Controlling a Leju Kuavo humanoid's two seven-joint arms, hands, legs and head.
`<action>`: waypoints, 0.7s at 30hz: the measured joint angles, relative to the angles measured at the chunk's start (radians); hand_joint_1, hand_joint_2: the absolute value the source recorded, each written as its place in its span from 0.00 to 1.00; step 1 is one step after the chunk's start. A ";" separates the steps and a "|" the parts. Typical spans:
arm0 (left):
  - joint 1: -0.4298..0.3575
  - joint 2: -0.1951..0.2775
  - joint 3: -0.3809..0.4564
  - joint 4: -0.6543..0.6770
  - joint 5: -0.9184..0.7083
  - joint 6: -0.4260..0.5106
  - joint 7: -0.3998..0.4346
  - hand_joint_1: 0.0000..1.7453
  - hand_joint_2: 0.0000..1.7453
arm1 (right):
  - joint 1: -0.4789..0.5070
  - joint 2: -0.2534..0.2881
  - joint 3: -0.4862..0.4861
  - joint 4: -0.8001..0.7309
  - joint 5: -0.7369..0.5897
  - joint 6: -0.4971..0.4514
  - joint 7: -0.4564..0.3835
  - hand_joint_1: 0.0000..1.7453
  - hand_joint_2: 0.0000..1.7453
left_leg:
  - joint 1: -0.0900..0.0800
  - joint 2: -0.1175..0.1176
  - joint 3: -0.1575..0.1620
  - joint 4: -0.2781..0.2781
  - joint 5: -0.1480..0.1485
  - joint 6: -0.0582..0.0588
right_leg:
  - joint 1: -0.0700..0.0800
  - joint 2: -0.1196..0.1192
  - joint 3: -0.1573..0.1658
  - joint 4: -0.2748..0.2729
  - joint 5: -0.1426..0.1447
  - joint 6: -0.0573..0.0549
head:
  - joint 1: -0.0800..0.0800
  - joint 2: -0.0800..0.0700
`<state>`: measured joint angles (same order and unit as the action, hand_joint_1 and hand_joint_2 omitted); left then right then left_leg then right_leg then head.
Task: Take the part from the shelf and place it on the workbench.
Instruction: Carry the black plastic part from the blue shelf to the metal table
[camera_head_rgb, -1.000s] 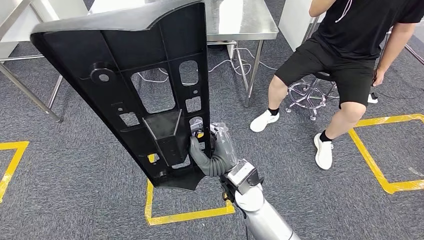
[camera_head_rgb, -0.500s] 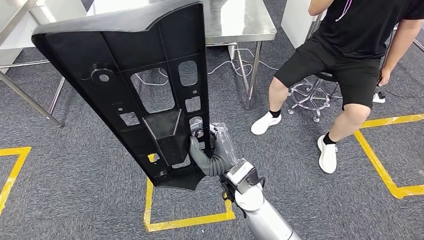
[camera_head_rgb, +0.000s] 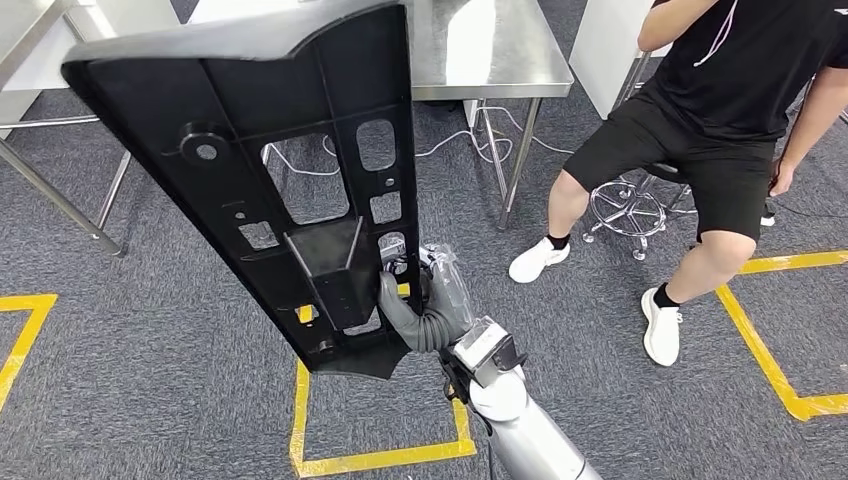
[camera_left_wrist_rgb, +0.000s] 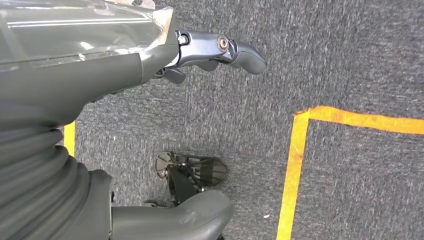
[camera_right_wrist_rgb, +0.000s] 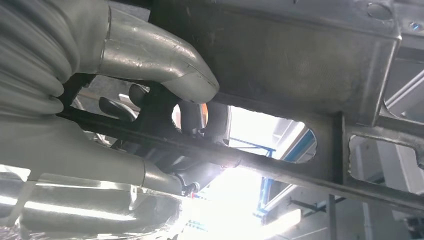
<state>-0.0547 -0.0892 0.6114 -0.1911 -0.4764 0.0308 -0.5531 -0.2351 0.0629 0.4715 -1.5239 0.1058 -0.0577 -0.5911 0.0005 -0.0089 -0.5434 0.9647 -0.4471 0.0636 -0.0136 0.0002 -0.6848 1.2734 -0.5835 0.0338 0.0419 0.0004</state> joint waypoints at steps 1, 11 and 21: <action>0.001 -0.001 0.000 0.000 -0.001 0.001 0.000 0.00 1.00 | 0.002 -0.002 0.000 0.000 0.000 0.000 0.000 0.99 1.00 | 0.001 -0.002 0.008 0.000 -0.007 -0.003 | -0.001 0.000 -0.008 -0.013 0.014 0.009 | 0.000 0.000; -0.002 -0.002 0.003 0.000 -0.006 0.005 -0.001 0.00 1.00 | 0.002 -0.004 -0.002 0.005 0.001 -0.003 0.000 0.99 1.00 | 0.008 0.000 0.019 0.086 -0.081 -0.058 | -0.013 0.001 0.104 -0.278 0.139 -0.040 | -0.001 0.000; 0.002 -0.002 0.005 0.001 -0.007 0.007 0.000 0.00 1.00 | 0.009 -0.001 -0.002 0.006 0.002 -0.005 0.000 0.99 1.00 | 0.007 0.009 -0.095 0.060 0.008 -0.050 | -0.009 0.005 0.189 -0.284 0.062 -0.030 | -0.003 0.000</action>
<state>-0.0529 -0.0916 0.6166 -0.1902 -0.4831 0.0382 -0.5536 -0.2258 0.0623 0.4692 -1.5177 0.1077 -0.0626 -0.5911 0.0079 0.0003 -0.6381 1.0249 -0.4391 0.0132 -0.0223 0.0056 -0.4957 0.9893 -0.5219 0.0038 0.0385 0.0004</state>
